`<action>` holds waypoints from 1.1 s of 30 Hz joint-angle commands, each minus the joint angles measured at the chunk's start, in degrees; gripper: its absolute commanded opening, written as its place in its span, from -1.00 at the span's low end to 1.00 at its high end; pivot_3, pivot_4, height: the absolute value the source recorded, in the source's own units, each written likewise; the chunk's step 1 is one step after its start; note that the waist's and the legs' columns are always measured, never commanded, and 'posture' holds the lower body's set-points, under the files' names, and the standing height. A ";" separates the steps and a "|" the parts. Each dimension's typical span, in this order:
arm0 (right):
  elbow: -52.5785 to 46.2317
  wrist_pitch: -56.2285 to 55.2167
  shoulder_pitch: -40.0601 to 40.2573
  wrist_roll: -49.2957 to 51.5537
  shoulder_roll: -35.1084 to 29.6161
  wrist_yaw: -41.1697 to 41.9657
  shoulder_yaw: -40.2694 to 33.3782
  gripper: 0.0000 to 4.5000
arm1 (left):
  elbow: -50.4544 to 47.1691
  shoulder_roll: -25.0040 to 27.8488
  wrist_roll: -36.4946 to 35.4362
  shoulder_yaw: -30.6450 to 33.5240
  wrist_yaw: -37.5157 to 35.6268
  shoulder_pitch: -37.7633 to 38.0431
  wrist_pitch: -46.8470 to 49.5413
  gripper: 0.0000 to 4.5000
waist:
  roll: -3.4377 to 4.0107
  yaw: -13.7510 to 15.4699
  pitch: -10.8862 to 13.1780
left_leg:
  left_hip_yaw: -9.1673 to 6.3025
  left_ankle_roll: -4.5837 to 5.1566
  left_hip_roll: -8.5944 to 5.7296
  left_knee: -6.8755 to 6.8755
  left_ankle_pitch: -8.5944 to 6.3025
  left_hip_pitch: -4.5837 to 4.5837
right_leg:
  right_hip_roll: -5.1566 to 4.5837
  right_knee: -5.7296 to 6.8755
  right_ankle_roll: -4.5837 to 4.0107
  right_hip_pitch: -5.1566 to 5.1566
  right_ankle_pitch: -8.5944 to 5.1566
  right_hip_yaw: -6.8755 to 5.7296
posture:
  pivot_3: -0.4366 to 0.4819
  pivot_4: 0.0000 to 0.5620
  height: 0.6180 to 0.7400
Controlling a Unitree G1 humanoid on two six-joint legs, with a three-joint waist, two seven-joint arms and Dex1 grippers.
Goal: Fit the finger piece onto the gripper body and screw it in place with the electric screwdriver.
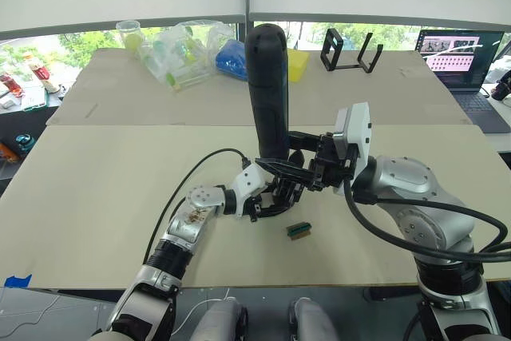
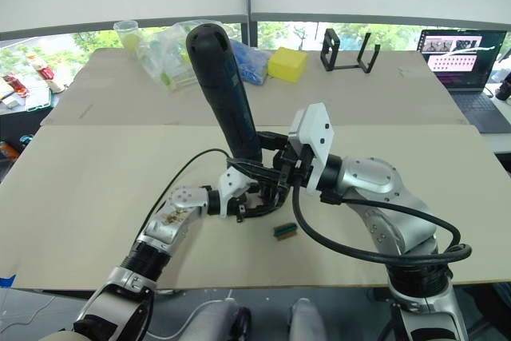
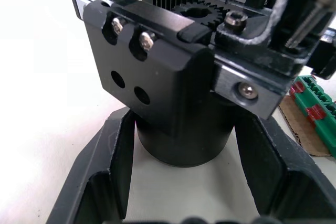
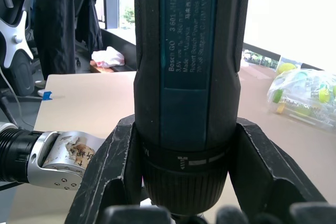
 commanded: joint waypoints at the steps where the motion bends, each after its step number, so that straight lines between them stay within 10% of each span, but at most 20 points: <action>1: -2.06 -1.50 -0.41 1.17 0.27 0.02 -1.82 -0.16 | -3.04 -0.45 -1.38 -0.10 -0.01 -0.23 -0.51 0.02 | 0.00 0.00 0.00 | 0.00 0.00 0.00 0.00 0.00 0.00 | 0.00 0.00 0.00 0.00 0.00 0.00 | -0.05 -0.47 1.00; 33: -1.24 -3.01 1.95 -0.42 1.89 -0.36 -0.51 -0.16 | -3.04 -0.57 -1.43 -0.36 0.01 -0.28 -0.46 0.02 | 0.00 -0.04 0.00 | 0.00 0.00 0.00 -0.01 0.00 0.00 | 0.01 0.00 0.00 0.00 0.00 0.00 | -0.05 -0.47 1.00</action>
